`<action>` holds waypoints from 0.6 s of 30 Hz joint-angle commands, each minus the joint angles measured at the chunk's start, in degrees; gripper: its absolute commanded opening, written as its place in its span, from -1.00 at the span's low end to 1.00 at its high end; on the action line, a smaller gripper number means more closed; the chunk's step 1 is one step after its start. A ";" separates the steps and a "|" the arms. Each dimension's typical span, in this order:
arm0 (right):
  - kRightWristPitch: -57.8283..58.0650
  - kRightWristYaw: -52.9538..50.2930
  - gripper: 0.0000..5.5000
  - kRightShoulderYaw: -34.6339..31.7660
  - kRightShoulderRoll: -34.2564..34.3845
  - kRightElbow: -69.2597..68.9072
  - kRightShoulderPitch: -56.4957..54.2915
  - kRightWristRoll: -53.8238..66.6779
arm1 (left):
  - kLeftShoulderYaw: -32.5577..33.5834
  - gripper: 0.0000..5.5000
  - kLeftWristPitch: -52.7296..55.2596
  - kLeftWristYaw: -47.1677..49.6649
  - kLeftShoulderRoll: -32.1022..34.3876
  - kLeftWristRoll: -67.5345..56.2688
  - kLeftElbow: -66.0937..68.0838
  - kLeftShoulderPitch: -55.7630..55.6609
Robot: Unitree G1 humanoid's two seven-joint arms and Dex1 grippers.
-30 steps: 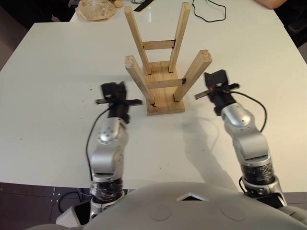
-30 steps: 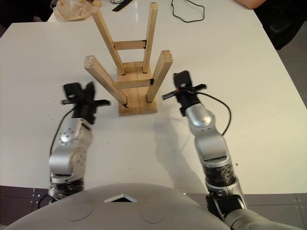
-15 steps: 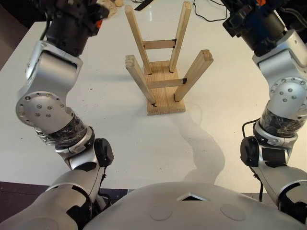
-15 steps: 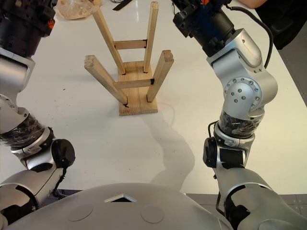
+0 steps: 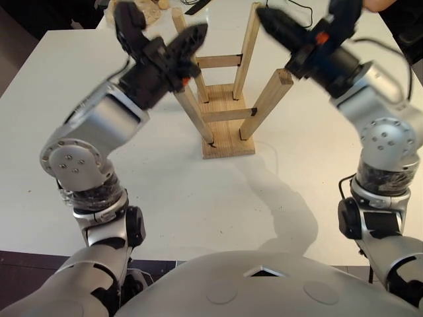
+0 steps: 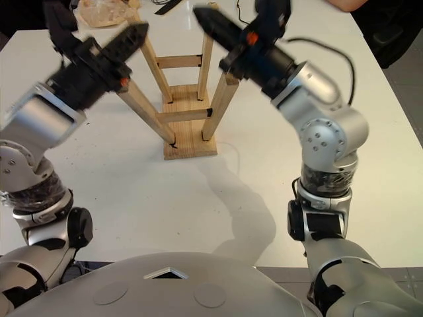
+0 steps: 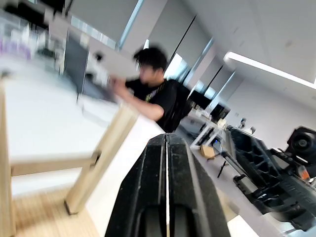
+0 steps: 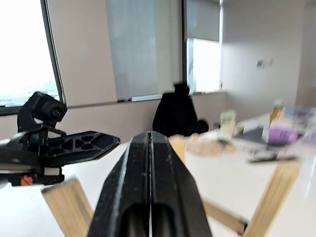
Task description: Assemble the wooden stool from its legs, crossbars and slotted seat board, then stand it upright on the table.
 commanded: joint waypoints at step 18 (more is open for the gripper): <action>-20.02 11.92 -1.00 2.31 -8.69 33.19 -0.73 -16.55 | 9.04 -0.98 -16.22 -29.25 15.46 19.94 16.28 26.61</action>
